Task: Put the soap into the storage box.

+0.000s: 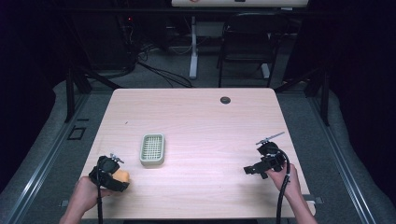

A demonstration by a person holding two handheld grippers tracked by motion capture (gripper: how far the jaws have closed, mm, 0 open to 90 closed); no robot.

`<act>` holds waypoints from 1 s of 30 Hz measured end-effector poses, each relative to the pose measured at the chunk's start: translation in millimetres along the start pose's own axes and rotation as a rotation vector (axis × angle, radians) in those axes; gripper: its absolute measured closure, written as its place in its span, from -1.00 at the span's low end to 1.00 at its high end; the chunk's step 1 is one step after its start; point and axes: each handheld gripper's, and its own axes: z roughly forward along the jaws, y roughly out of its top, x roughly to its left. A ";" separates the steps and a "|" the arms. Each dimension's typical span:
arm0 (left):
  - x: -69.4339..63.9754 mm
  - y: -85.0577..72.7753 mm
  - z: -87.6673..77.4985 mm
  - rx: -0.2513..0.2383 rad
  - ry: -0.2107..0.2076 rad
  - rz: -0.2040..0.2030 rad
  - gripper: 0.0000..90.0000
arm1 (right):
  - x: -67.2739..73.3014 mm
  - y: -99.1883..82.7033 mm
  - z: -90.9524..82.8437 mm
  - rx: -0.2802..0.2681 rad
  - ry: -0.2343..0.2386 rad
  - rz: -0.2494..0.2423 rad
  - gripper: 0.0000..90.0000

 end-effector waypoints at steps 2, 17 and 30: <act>-0.1 0.4 -0.6 0.001 -0.002 0.003 -0.40 | 0.0 0.0 -0.1 0.001 0.000 0.000 -0.84; -1.8 5.7 -5.0 -0.024 -0.017 0.012 -0.40 | 0.0 0.0 0.7 0.001 0.003 0.003 -0.84; -1.0 17.4 -5.0 -0.028 -0.018 0.024 -0.40 | -0.1 0.1 1.0 0.002 0.004 0.004 -0.84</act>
